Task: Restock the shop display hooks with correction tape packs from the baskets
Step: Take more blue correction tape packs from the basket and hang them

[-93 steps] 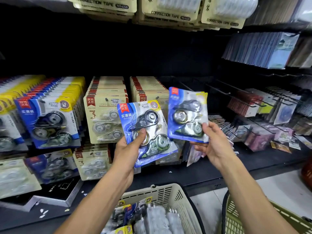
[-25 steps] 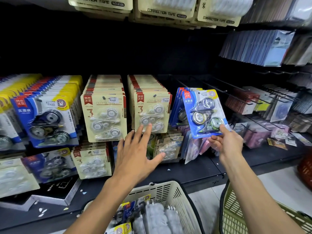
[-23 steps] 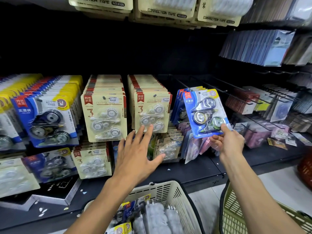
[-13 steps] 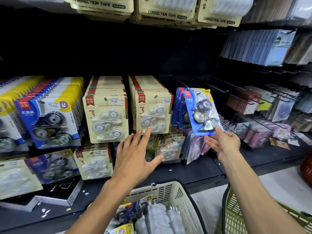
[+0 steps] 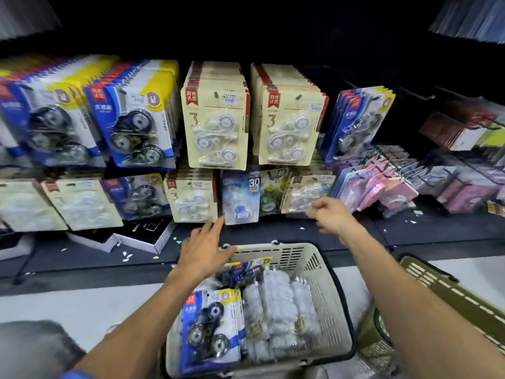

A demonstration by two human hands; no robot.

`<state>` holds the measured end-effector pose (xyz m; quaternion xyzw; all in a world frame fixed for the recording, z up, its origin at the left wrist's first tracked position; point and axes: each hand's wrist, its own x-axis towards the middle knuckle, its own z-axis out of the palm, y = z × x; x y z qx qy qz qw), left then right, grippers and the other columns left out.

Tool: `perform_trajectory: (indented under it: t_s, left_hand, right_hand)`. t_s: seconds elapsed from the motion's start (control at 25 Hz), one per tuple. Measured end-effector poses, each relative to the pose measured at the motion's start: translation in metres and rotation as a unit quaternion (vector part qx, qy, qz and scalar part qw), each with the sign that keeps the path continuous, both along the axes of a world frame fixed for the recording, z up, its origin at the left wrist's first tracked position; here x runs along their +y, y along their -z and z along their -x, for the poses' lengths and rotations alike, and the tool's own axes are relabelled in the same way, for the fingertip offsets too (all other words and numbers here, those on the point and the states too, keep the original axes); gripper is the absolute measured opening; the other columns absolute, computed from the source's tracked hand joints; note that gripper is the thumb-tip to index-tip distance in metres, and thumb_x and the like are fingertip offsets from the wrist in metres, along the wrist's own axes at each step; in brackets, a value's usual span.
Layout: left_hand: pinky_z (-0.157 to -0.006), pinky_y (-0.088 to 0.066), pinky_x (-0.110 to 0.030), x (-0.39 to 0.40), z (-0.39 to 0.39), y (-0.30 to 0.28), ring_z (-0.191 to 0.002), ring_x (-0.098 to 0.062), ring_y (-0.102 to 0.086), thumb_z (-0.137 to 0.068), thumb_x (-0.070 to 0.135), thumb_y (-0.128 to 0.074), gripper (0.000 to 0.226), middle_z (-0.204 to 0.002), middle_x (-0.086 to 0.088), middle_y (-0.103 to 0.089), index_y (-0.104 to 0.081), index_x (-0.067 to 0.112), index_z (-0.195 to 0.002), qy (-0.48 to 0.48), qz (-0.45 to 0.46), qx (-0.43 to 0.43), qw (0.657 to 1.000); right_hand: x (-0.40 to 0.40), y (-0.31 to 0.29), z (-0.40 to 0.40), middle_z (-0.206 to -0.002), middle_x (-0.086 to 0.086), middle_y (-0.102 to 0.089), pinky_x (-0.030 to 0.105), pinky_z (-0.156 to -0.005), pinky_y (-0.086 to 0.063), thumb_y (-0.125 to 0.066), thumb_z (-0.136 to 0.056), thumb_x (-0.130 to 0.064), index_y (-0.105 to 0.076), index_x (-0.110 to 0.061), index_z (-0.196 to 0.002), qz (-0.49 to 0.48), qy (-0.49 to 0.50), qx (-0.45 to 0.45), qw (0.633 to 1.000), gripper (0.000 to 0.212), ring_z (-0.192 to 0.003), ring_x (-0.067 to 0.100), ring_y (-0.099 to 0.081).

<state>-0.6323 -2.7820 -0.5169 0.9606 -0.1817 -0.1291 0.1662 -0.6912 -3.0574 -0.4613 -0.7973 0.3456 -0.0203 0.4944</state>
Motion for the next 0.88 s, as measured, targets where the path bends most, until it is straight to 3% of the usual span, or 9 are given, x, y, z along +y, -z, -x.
perform_trajectory:
  t_s: [0.08, 0.16, 0.2, 0.32, 0.44, 0.52, 0.68, 0.88]
  left_hand:
    - [-0.112, -0.039, -0.044, 0.028, 0.015, 0.035, -0.143, -0.033, -0.037, -0.096, 0.048, -0.06, 0.075, -0.16, -0.006, -0.037, -0.028, 0.021, -0.159, -0.048, 0.017, 0.063, 0.997]
    - [-0.107, -0.042, -0.039, 0.048, 0.035, 0.066, -0.137, -0.031, -0.042, -0.097, 0.037, -0.061, 0.058, -0.152, -0.005, -0.044, -0.045, 0.016, -0.149, -0.056, 0.013, 0.071, 0.996]
    - [-0.104, -0.045, -0.038, 0.054, 0.044, 0.077, -0.134, -0.028, -0.044, -0.097, 0.032, -0.06, 0.049, -0.147, -0.003, -0.046, -0.052, 0.016, -0.142, -0.048, 0.01, 0.055, 0.997]
    - [-0.098, -0.051, -0.037, 0.057, 0.053, 0.09, -0.128, -0.025, -0.052, -0.096, 0.027, -0.058, 0.038, -0.138, -0.002, -0.054, -0.059, 0.018, -0.134, -0.025, -0.003, 0.044, 0.999]
    - [-0.099, -0.049, -0.035, 0.071, 0.043, 0.103, -0.124, -0.028, -0.059, -0.094, 0.021, -0.057, 0.046, -0.14, -0.009, -0.06, -0.056, 0.018, -0.14, -0.044, -0.028, 0.13, 0.99]
    - [-0.109, -0.043, -0.032, 0.084, 0.039, 0.112, -0.135, -0.025, -0.051, -0.095, 0.017, -0.057, 0.061, -0.156, -0.006, -0.046, -0.042, 0.02, -0.154, -0.071, 0.002, 0.184, 0.98]
    - [-0.121, -0.026, -0.029, 0.088, 0.035, 0.118, -0.151, -0.02, -0.031, -0.096, 0.01, -0.056, 0.073, -0.168, -0.002, -0.024, -0.026, 0.021, -0.161, -0.104, 0.078, 0.221, 0.967]
    - [-0.119, -0.025, -0.024, 0.081, 0.029, 0.116, -0.151, -0.019, -0.03, -0.092, -0.001, -0.05, 0.075, -0.167, 0.001, -0.024, -0.029, 0.023, -0.16, -0.139, 0.136, 0.243, 0.95]
  right_hand:
    - [0.035, 0.03, -0.009, -0.1, 0.009, -0.069, 0.042, -0.086, -0.055, -0.072, -0.089, -0.018, -0.059, -0.024, -0.089, 0.001, -0.059, 0.009, 0.998, 0.014, -0.084, 0.021, -0.06]
    - [0.08, 0.069, -0.006, -0.103, 0.011, -0.069, 0.036, -0.074, -0.052, -0.07, -0.091, -0.017, -0.061, -0.025, -0.091, -0.045, -0.104, 0.016, 0.993, 0.012, -0.082, 0.021, -0.062]
    - [0.102, 0.091, 0.001, -0.107, 0.013, -0.069, 0.032, -0.07, -0.049, -0.068, -0.092, -0.017, -0.063, -0.021, -0.098, -0.076, -0.117, 0.041, 0.989, 0.009, -0.084, 0.021, -0.062]
    - [0.151, 0.182, 0.036, -0.118, 0.006, -0.065, 0.025, -0.073, -0.049, -0.07, -0.092, -0.023, -0.059, -0.013, -0.122, -0.138, -0.152, 0.167, 0.964, 0.034, -0.097, 0.017, -0.06]
    - [0.168, 0.296, 0.064, -0.12, 0.001, -0.07, 0.033, -0.089, -0.056, -0.09, -0.061, -0.044, -0.066, -0.017, -0.12, -0.154, -0.154, 0.214, 0.952, 0.07, -0.104, 0.018, -0.067]
    - [0.17, 0.372, 0.065, -0.111, -0.002, -0.075, 0.038, -0.091, -0.057, -0.091, -0.034, -0.061, -0.071, -0.022, -0.113, -0.174, -0.137, 0.221, 0.95, 0.09, -0.101, 0.018, -0.071]
    - [0.18, 0.327, 0.054, -0.112, -0.003, -0.075, 0.036, -0.09, -0.058, -0.093, -0.021, -0.068, -0.07, -0.017, -0.113, -0.221, -0.088, 0.206, 0.949, 0.108, -0.099, 0.015, -0.072]
    - [0.196, 0.294, 0.051, -0.129, -0.002, -0.066, 0.036, -0.099, -0.054, -0.093, -0.021, -0.072, -0.058, -0.017, -0.136, -0.313, -0.086, 0.212, 0.922, 0.132, -0.113, 0.017, -0.065]
